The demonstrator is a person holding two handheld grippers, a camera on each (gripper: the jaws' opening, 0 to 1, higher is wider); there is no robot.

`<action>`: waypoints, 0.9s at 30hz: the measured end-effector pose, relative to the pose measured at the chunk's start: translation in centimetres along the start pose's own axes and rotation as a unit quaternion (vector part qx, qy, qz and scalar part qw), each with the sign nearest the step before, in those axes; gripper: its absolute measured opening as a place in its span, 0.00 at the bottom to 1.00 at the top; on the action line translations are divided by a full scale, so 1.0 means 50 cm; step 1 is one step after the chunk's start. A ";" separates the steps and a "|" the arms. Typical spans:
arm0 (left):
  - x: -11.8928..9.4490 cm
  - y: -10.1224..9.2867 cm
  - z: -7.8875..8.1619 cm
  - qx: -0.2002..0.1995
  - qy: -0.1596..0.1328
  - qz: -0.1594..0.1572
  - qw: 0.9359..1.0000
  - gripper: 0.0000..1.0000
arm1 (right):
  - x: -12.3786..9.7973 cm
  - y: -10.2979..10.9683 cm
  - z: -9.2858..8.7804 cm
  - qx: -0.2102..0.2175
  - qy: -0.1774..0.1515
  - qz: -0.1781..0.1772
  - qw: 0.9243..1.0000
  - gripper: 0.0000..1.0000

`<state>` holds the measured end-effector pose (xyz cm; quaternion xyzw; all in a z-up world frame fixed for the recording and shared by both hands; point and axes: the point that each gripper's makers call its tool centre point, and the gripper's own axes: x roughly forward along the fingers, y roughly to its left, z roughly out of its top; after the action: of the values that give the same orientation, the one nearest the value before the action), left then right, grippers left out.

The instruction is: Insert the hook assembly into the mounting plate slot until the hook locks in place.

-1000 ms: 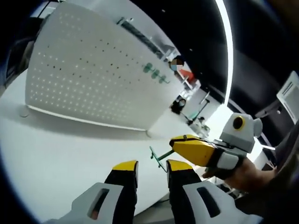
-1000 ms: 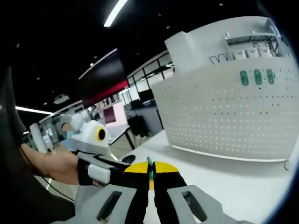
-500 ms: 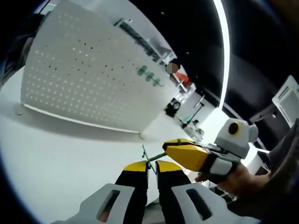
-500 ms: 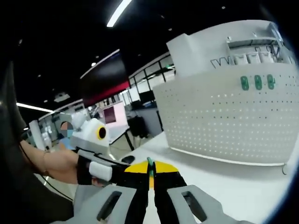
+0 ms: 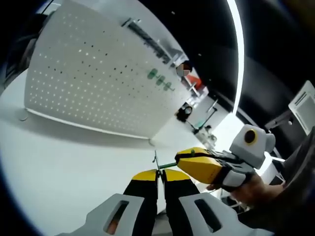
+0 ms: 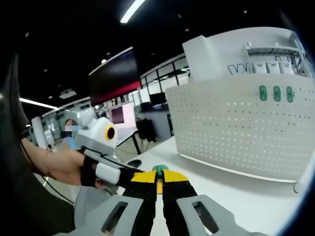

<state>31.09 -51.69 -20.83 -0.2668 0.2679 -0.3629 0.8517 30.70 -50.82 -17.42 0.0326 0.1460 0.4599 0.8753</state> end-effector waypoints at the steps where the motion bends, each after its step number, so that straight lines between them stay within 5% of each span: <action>1: 0.000 0.000 -0.001 0.003 0.003 0.001 1.000 0.03 | 0.001 0.000 -0.001 0.000 0.002 0.000 1.000 0.01; 17: -0.005 0.017 0.011 0.063 0.012 0.043 0.997 0.02 | -0.003 0.002 0.020 0.010 -0.002 -0.001 1.000 0.06; 21: -0.018 0.043 0.012 0.096 0.022 0.077 0.992 0.02 | -0.018 -0.002 0.019 0.002 0.000 -0.007 1.000 0.07; 27: -0.022 0.037 0.023 0.121 0.016 0.084 0.989 0.02 | -0.020 0.001 0.002 0.012 0.009 -0.002 1.000 0.08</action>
<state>32.08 -49.45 -20.90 -0.1329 0.2572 -0.3237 0.9008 30.14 -51.61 -17.10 0.0386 0.1594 0.4562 0.8746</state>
